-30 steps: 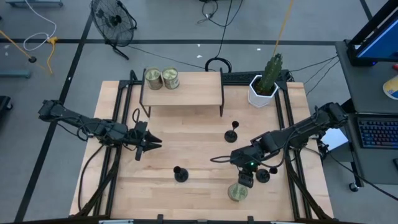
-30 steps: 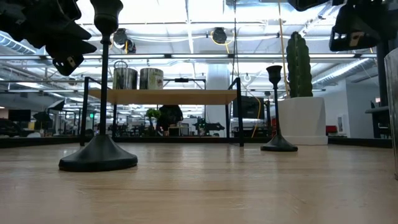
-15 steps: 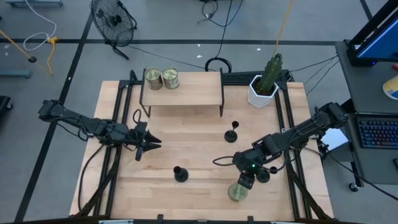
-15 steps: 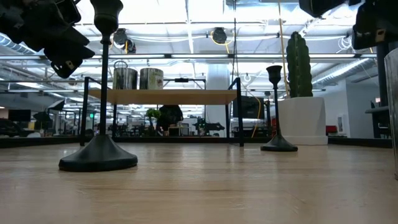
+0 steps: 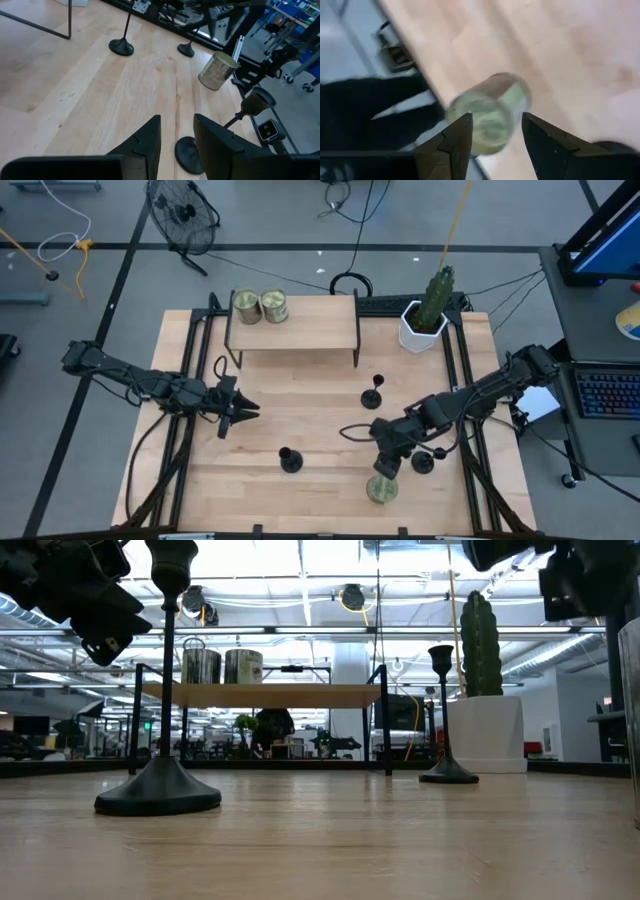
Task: Pick & Place candle stick holders
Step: Put the green scented candle on the shelf
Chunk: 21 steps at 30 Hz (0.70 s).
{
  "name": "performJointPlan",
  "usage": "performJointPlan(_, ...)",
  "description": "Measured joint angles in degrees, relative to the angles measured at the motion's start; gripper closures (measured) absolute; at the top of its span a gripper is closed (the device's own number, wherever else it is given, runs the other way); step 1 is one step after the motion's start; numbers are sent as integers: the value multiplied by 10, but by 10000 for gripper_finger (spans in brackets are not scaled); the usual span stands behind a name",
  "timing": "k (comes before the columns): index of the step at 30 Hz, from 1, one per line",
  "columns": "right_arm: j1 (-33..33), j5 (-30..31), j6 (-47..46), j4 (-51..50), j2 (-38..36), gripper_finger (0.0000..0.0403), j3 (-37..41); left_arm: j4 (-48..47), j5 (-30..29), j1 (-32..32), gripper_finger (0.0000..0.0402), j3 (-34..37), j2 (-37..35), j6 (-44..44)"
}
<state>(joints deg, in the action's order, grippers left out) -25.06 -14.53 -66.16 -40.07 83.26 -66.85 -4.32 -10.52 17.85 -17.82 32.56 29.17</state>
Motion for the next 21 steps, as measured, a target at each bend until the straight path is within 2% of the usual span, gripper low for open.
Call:
performJointPlan(12,-75,101,-106,-3,2,240,0,-2,0,0,282,0,0,-2)
performJointPlan(16,-85,99,-123,-31,23,237,0,-2,0,0,282,0,0,-1)
performJointPlan(21,-87,95,-112,-18,37,238,0,-2,0,0,282,0,0,0)
